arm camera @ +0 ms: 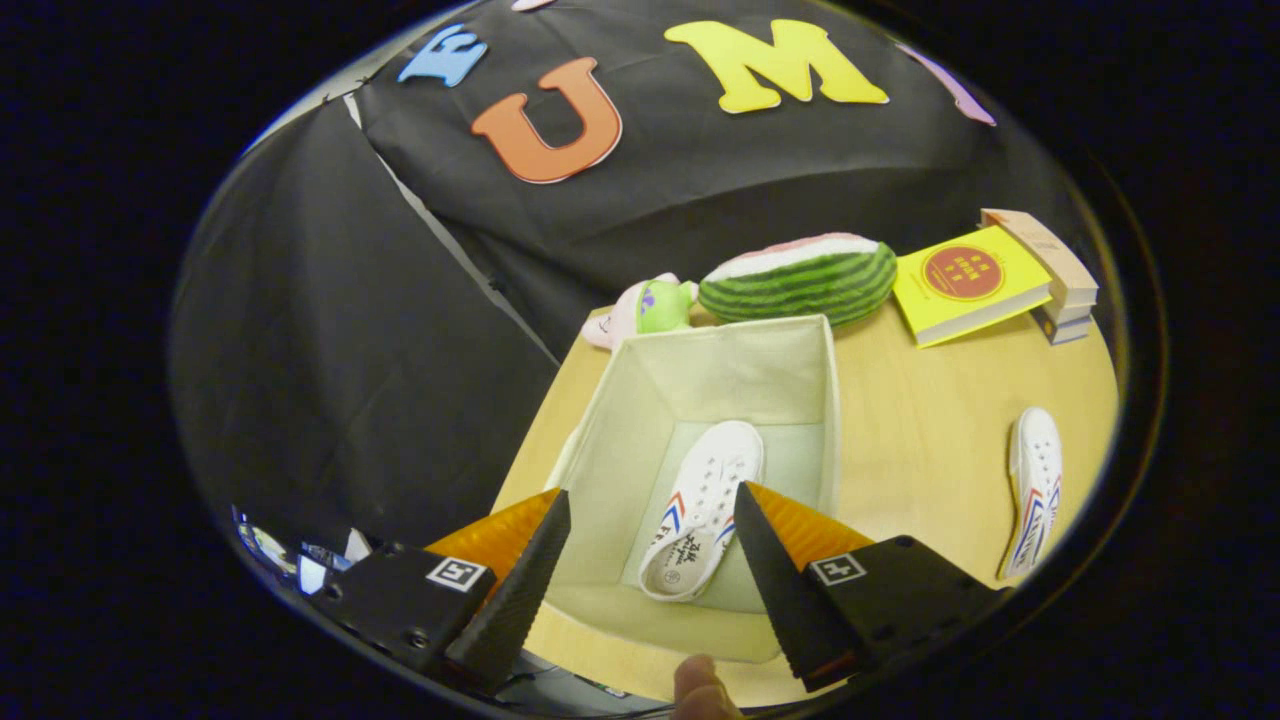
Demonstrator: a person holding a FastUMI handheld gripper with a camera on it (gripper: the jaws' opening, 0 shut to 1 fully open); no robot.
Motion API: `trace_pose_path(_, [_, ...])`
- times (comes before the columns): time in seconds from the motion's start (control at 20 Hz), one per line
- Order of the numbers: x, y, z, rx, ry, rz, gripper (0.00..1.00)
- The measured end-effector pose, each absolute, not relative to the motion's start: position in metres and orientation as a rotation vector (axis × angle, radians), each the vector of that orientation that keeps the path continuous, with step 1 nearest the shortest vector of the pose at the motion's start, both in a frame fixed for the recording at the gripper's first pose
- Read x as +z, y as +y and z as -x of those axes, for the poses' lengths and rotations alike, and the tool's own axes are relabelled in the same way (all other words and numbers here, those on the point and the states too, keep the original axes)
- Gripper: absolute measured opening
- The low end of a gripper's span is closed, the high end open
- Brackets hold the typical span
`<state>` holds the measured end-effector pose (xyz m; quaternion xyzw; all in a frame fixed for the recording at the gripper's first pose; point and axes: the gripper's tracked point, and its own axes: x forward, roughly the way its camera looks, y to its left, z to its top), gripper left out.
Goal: Open the storage box then place both shoes into the box .Put the left shoe in first, then the right shoe, with the right side of both shoes facing outward in a uniform manner.
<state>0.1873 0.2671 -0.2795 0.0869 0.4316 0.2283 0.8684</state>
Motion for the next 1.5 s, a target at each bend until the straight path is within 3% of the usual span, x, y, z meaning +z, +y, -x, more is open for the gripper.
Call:
trace_pose_path(0.5, [-0.269,0.133,-0.189,0.408,0.876,-0.128,1.0])
trace_pose_path(1.05, [-0.327,-0.053,-0.195,0.169,0.928,0.064,1.0])
trace_pose_path(1.5, [-0.379,-0.148,-0.202,-0.04,1.02,0.13,1.0])
